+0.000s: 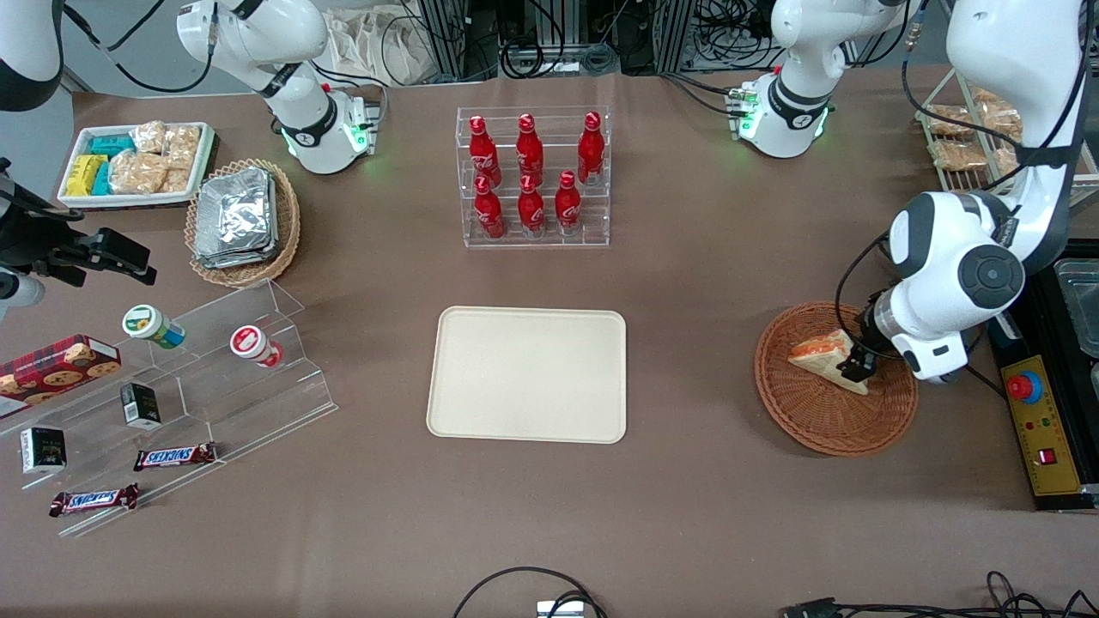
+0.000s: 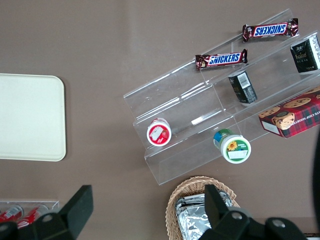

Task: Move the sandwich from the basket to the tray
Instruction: 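Close the left gripper on the sandwich's wrapped edge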

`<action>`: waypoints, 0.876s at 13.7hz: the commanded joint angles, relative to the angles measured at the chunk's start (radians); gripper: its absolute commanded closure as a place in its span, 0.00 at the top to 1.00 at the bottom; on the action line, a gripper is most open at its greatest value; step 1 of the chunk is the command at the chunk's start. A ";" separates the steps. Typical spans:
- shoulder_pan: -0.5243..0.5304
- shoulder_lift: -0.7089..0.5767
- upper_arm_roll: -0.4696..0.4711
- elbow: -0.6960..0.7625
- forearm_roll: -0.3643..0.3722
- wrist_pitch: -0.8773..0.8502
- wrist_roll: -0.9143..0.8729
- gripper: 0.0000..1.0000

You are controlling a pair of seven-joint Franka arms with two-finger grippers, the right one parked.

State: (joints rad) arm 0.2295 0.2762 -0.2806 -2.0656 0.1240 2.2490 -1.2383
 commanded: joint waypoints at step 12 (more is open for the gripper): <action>0.004 0.061 -0.003 0.007 0.020 0.050 -0.044 0.00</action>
State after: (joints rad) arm 0.2294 0.3366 -0.2806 -2.0651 0.1244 2.2889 -1.2578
